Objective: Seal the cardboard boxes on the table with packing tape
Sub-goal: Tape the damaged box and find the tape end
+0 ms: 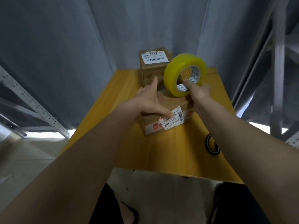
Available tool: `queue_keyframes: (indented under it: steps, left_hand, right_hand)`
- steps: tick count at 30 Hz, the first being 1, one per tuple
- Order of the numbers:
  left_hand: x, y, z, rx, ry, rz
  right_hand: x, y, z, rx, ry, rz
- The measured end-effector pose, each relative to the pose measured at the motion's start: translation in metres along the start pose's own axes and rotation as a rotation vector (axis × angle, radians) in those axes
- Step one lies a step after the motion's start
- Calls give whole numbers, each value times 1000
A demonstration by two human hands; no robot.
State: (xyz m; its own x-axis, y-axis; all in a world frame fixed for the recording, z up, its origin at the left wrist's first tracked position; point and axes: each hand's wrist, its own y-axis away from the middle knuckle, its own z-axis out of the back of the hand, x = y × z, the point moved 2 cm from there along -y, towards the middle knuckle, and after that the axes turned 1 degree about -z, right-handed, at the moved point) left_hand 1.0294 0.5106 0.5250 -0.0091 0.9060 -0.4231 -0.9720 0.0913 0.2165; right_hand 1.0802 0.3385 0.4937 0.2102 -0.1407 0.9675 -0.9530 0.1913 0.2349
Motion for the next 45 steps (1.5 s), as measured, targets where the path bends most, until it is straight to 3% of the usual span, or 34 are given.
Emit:
queue_keyframes:
  steps: [12, 16, 24, 33, 37, 45]
  left_hand:
    - [1, 1, -18, -254, 66, -105]
    - [0, 1, -19, -261, 48, -98]
    - [0, 7, -18, -273, 50, -93]
    - [1, 9, -16, -259, 49, -90]
    - [5, 8, -16, -237, 43, -66]
    - [6, 4, -15, -188, -23, -92]
  right_hand:
    - [1, -8, -2, 44, 55, -14]
    - [8, -16, 7, -4, 90, 96]
    - [19, -23, 24, -135, 7, 146]
    - [25, -33, 35, -164, 59, 188]
    - [11, -43, 59, -237, 169, 163]
    - [-4, -46, 53, -238, 96, 97]
